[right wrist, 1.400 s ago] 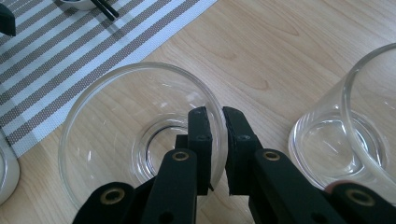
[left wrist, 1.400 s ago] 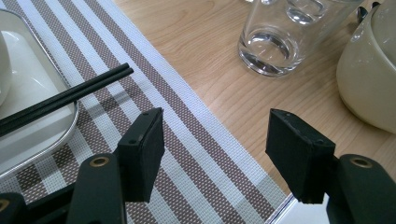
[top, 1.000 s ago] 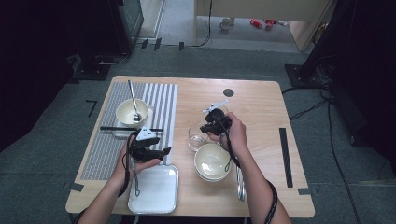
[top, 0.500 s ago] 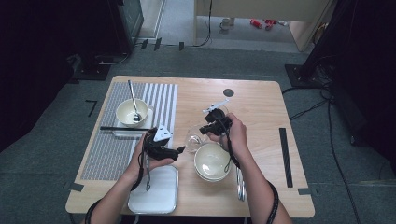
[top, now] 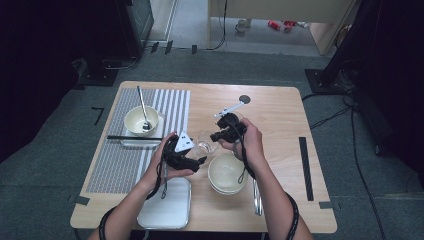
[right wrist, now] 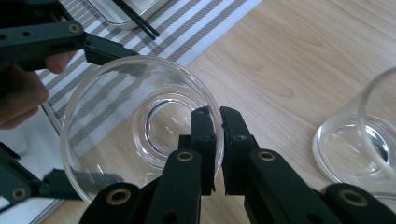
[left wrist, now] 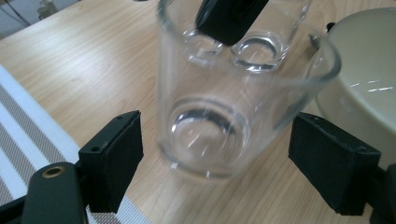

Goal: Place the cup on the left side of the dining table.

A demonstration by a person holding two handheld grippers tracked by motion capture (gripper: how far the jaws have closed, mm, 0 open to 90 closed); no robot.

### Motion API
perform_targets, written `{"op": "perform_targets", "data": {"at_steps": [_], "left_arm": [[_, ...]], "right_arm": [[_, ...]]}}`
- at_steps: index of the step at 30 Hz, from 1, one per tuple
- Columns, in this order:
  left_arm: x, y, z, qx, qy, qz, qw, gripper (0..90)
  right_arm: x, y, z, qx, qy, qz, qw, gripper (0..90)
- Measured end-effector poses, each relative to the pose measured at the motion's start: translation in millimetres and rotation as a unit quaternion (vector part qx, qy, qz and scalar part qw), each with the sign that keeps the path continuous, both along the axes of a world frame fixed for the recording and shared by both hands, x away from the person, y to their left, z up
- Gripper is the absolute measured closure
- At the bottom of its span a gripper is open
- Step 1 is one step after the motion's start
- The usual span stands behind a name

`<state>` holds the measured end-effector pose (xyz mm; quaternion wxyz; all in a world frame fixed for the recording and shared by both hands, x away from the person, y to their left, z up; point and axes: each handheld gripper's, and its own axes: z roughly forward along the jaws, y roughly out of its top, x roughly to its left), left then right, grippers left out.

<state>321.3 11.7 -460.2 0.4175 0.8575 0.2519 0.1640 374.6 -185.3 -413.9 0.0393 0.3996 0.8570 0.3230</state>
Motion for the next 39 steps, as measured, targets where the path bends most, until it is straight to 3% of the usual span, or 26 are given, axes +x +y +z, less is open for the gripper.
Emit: {"op": "perform_targets", "data": {"at_steps": [6,18,27,33,37,39], "left_arm": [[-0.9,-6.3,3.5,0.010,-0.011,-0.006,0.9999,17.1],[-2.5,-8.7,3.8,0.034,-0.016,-0.007,0.9993,17.5],[-7.6,-6.4,5.5,0.045,-0.036,-0.004,0.9984,19.2],[-6.1,1.9,6.0,0.011,-0.012,-0.003,0.9999,19.6],[-5.0,8.2,6.8,-0.001,-0.002,0.001,1.0000,19.7],[-5.0,12.1,7.7,-0.007,0.000,0.004,1.0000,19.7]], "right_arm": [[-4.9,13.1,2.7,-0.013,0.002,0.017,0.9998,86.1],[-10.4,27.3,4.5,-0.034,0.000,0.021,0.9992,86.0],[-13.5,32.0,5.9,-0.029,-0.004,0.029,0.9992,85.8],[-16.2,31.2,5.3,-0.005,-0.020,0.035,0.9992,82.9],[-18.0,27.3,8.2,0.012,-0.044,0.033,0.9984,68.3],[-18.9,21.3,10.6,0.032,-0.052,0.023,0.9979,60.0]]}}
